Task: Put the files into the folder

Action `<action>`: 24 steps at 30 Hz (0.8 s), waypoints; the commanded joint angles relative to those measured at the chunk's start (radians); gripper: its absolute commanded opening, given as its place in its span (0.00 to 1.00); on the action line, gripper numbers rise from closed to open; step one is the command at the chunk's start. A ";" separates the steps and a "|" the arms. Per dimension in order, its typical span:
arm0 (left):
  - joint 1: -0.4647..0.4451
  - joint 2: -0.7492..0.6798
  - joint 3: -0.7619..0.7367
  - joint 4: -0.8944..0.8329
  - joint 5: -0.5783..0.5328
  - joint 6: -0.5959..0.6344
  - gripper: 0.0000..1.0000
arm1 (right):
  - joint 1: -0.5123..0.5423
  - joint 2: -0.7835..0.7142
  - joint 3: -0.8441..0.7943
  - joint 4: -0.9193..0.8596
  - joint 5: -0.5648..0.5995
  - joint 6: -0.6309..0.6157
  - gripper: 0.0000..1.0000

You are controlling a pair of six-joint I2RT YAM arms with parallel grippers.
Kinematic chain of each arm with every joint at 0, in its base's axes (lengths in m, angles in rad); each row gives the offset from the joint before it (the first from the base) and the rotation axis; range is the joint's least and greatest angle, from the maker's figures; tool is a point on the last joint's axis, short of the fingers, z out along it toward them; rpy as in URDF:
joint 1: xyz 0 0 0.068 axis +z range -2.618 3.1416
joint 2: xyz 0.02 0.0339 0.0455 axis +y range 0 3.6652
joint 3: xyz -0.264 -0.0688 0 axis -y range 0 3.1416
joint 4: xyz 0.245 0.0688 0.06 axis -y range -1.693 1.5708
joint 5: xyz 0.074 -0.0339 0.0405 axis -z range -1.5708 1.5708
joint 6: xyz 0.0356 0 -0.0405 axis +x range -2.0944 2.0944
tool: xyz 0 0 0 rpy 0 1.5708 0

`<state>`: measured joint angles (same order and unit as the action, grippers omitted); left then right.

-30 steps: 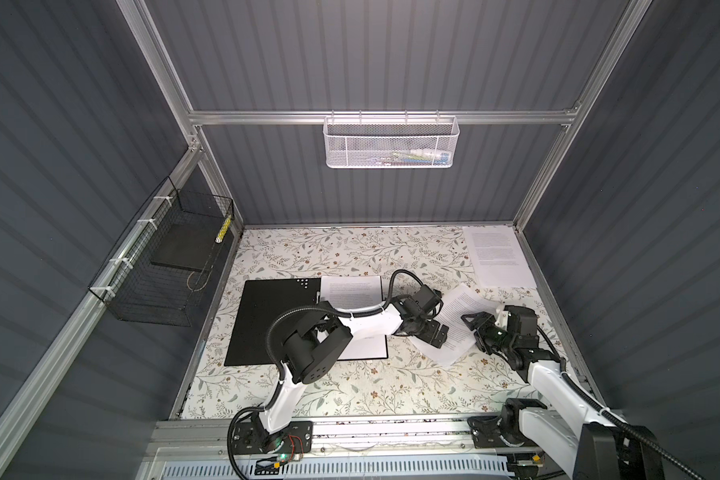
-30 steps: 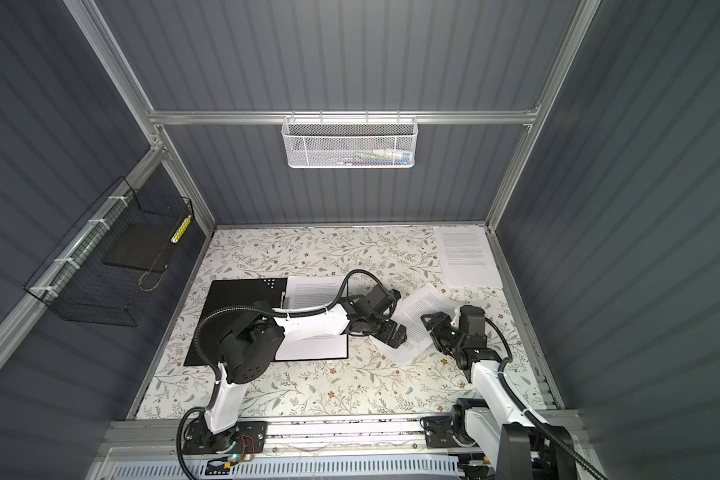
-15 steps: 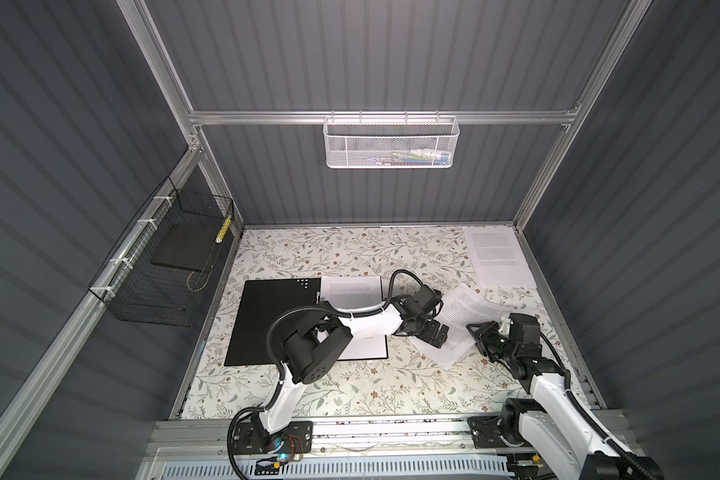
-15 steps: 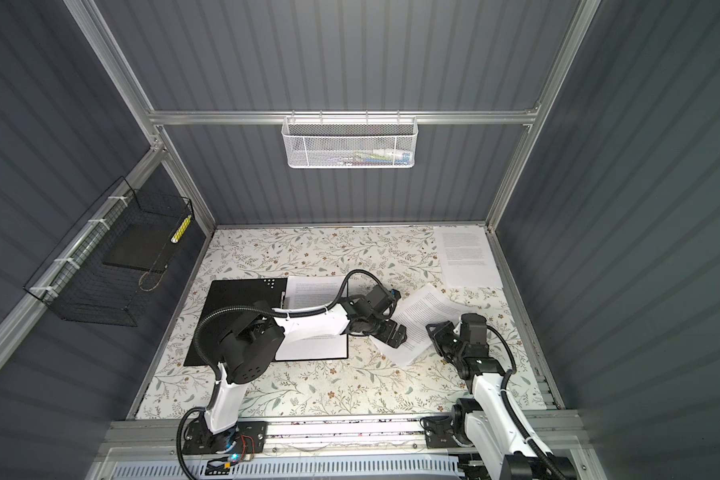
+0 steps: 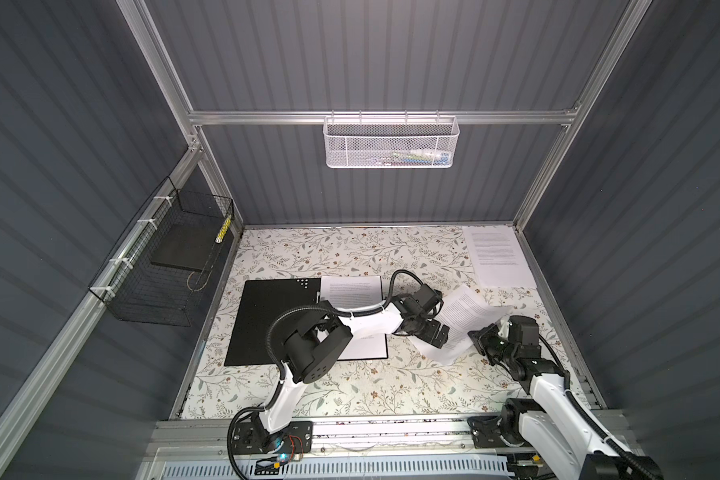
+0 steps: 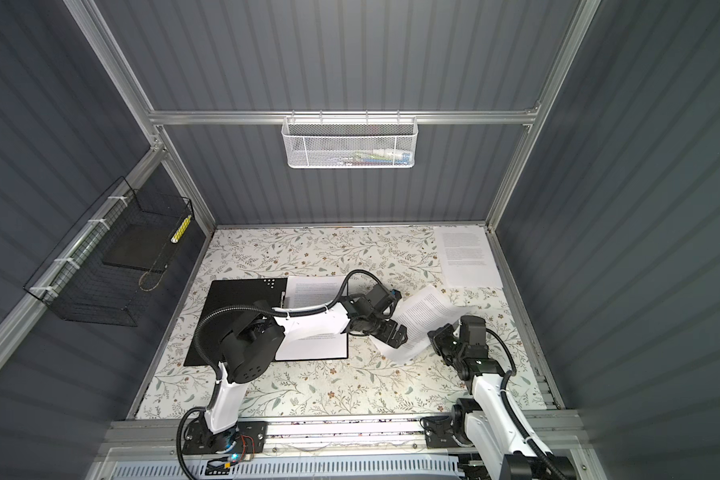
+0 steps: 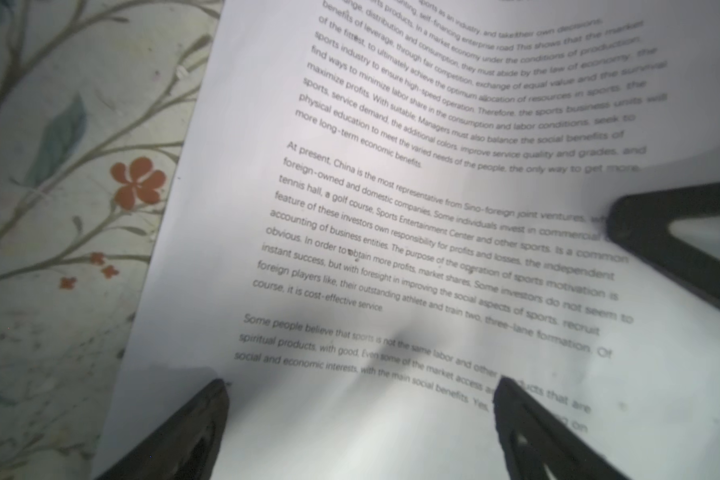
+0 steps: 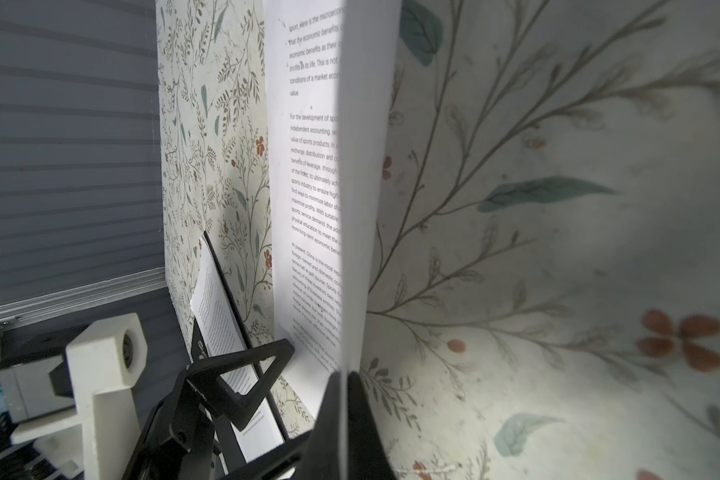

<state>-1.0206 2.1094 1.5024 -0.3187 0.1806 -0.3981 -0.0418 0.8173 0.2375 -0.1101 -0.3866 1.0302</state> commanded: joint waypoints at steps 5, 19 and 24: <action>-0.006 -0.219 -0.025 0.107 0.128 -0.035 1.00 | 0.006 -0.043 0.085 -0.123 0.017 -0.101 0.00; -0.006 -0.790 -0.367 -0.066 -0.394 0.106 1.00 | 0.028 -0.001 0.354 -0.359 0.124 -0.330 0.00; -0.006 -1.044 -0.539 -0.115 -0.586 0.182 1.00 | 0.126 0.096 0.497 -0.407 0.220 -0.380 0.00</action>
<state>-1.0225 1.1679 1.0237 -0.3489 -0.2302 -0.2916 0.0372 0.8711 0.6621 -0.4572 -0.2470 0.7166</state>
